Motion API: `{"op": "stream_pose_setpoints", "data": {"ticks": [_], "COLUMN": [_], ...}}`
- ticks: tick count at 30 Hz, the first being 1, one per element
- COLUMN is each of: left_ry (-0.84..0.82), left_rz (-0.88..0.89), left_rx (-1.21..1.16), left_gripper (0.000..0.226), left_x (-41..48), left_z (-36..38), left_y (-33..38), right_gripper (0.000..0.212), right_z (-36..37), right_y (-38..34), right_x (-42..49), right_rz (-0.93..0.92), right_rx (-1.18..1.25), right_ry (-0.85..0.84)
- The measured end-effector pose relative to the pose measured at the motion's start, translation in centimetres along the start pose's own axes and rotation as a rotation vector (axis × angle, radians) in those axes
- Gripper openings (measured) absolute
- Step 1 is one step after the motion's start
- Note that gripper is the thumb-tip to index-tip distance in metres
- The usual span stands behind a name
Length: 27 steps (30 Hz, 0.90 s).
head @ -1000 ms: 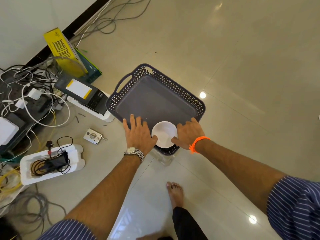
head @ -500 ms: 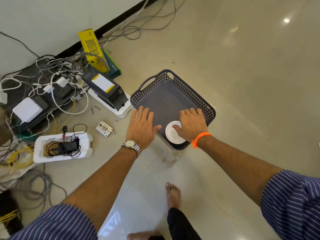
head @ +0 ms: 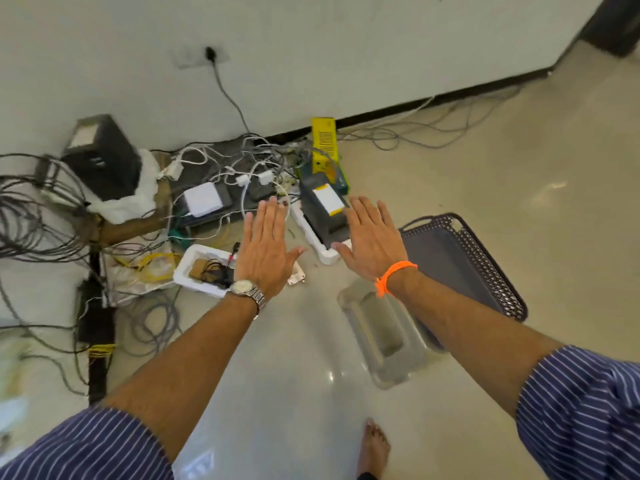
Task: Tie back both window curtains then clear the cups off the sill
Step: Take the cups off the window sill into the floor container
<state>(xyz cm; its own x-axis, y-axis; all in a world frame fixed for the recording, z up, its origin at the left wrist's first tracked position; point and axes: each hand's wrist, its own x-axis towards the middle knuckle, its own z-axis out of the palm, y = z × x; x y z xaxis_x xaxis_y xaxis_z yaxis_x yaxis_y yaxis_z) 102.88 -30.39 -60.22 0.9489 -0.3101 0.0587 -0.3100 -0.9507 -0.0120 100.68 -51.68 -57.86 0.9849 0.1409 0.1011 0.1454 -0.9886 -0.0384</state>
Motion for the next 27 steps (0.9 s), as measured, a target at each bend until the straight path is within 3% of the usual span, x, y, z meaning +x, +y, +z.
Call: {"op": "stream_pose_setpoints", "data": {"ticks": [13, 21, 27], "left_ry": [0.089, 0.041, -0.014], "left_rz": [-0.512, -0.807, -0.992], "left_rx": [0.036, 0.058, 0.053], "left_gripper": [0.084, 0.082, 0.079], "left_x": [-18.2, -30.6, -38.7], "left_z": [-6.8, -6.2, -2.6], "left_y": [-28.7, -38.0, -41.2], "right_gripper": [0.068, 0.071, 0.074], "right_z": [-3.7, -2.3, 1.6], "right_y": [-34.0, -50.4, -61.4], "right_x": [6.4, 4.9, 3.1], "right_rz": [-0.470, -0.795, -1.041], "right_rx": [0.083, 0.114, 0.081], "right_ry": [0.052, -0.006, -0.066]}}
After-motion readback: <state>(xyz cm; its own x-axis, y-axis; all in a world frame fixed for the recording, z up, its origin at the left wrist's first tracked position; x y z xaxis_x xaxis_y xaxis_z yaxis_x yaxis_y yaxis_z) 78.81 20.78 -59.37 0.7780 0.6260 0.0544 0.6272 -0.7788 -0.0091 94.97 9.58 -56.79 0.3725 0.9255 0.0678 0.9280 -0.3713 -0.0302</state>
